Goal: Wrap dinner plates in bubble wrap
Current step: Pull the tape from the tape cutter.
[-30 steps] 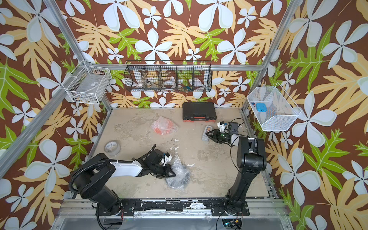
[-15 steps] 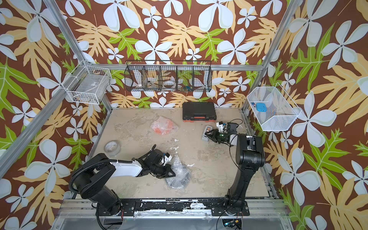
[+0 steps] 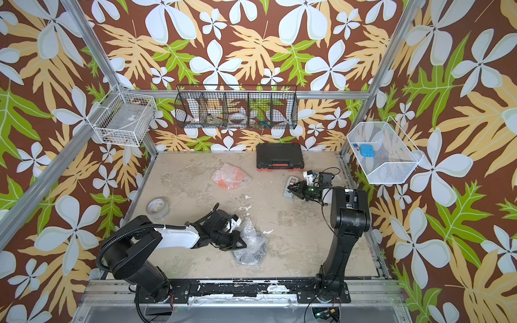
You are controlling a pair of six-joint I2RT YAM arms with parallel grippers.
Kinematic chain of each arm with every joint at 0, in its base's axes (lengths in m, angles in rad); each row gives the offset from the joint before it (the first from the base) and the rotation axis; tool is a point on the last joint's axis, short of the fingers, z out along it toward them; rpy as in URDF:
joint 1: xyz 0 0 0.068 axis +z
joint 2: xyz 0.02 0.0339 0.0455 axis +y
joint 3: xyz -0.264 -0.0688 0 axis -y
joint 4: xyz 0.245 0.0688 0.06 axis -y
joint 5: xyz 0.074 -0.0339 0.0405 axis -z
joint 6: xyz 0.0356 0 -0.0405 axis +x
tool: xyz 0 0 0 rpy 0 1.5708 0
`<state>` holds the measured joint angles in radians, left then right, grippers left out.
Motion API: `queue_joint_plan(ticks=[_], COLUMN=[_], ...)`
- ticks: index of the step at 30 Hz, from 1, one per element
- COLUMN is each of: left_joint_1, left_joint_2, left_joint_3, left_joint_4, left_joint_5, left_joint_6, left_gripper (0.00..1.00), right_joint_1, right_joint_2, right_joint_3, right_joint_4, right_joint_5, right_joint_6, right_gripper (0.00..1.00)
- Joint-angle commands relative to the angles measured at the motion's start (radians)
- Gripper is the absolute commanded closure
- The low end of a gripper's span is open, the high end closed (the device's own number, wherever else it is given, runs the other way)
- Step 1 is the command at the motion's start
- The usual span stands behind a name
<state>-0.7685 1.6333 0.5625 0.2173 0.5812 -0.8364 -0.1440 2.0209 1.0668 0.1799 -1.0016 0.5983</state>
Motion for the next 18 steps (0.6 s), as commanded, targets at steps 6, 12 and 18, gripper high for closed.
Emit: queue_joint_plan(ticks=[6, 12, 18], left_joint_1=[-0.001, -0.001, -0.002], left_joint_2=[0.020, 0.022, 0.018], left_joint_3=[-0.019, -0.029, -0.035], left_joint_4=[-0.189, -0.165, -0.161], left_joint_5=[-0.080, -0.062, -0.057], left_joint_6=[-0.006, -0.016, -0.020], left_gripper=[0.95, 0.95, 0.95], right_joint_1=[0.004, 0.004, 0.004], right_joint_2=[0.010, 0.004, -0.005], right_joint_3=[-0.001, 0.003, 0.003], right_joint_4=[-0.066, -0.072, -0.068], right_joint_5=[0.014, 0.011, 0.008], right_joint_6=[0.008, 0.003, 0.005], right_gripper=[0.84, 0.96, 1.00])
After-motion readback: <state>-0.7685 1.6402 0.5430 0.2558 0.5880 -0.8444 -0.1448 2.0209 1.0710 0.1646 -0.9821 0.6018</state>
